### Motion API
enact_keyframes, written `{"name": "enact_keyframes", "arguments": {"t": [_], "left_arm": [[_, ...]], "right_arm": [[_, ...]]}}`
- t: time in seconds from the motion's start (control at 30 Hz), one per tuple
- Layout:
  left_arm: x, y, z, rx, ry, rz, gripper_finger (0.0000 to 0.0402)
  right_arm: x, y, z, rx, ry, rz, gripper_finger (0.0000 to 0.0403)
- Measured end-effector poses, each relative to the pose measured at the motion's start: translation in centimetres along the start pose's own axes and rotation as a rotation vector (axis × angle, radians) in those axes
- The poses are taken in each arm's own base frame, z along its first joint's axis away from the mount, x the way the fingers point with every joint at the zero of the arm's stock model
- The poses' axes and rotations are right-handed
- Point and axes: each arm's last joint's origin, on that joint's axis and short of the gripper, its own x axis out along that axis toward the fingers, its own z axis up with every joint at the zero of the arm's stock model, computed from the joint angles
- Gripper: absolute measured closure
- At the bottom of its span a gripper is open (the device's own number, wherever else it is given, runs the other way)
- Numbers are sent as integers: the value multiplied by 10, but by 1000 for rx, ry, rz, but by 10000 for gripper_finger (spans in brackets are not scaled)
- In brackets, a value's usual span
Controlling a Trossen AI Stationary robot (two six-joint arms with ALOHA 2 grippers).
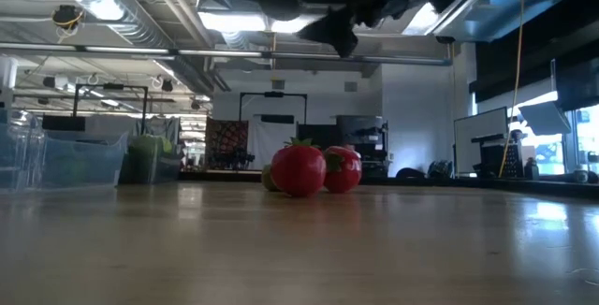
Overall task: Sort produce into baskets
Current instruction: Put the lime into the transparent bin
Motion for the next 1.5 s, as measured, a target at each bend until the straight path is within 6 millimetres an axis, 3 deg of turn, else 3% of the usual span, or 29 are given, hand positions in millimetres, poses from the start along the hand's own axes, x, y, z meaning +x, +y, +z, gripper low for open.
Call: {"name": "enact_keyframes", "arguments": {"t": [0.23, 0.63, 1.1, 1.5], "left_arm": [[-9, -5, -5, -89, 54, 2, 189], [-45, 13, -35, -346, 287, -51, 191], [-100, 36, -74, -644, 673, -145, 188], [-114, 32, -91, -689, 868, -31, 187]], "right_arm": [[-25, -1, -7, 23, 138, -285, 108], [-40, -7, -44, 167, 461, -608, 111], [-38, -11, -90, 252, 555, -645, 111], [-35, -15, -120, 269, 516, -648, 111]]}}
